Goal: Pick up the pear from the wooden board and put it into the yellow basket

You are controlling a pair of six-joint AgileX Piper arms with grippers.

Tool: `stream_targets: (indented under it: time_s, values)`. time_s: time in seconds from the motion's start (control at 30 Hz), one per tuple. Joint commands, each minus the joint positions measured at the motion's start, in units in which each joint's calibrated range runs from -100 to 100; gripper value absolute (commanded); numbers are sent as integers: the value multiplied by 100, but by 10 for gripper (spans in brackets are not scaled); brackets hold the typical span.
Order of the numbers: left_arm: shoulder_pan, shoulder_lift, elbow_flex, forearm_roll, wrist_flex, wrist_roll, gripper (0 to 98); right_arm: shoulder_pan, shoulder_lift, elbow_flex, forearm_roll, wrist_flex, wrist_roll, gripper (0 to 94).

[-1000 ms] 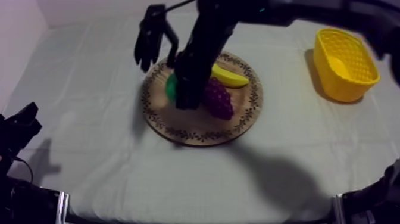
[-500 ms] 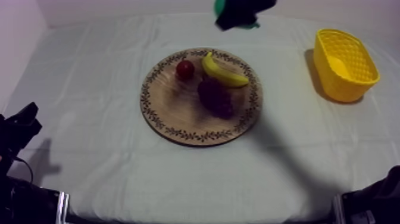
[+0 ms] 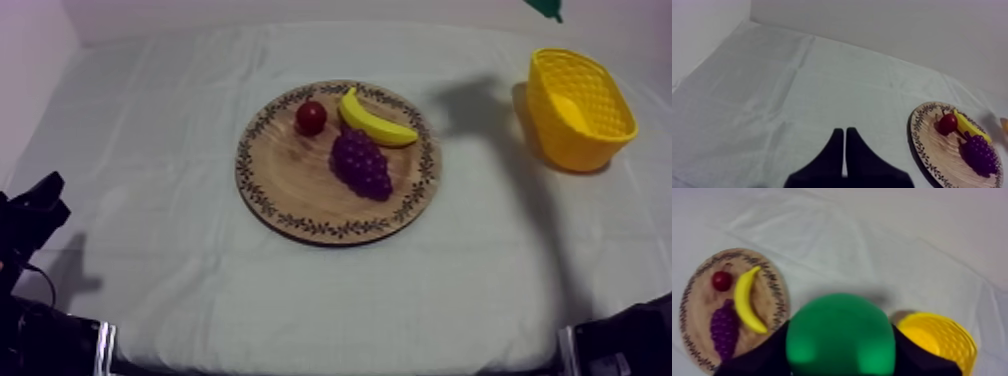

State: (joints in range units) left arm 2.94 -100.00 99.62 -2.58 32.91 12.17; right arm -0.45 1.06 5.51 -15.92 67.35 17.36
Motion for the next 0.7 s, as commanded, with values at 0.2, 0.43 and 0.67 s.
stream_targets:
  time_s: [0.2, 0.43, 0.67]
  values:
    - [-1, 0, 5, 2, -1, 2, 1, 878, 430, 650, 119, -699, 18, 359]
    - [-1, 0, 5, 2, -1, 2, 1, 1130, 1079, 1098, 299, -1364, -124, 436]
    - [-1, 0, 5, 2, -1, 2, 1, 1199, 1313, 1307, 476, -1613, -433, 734]
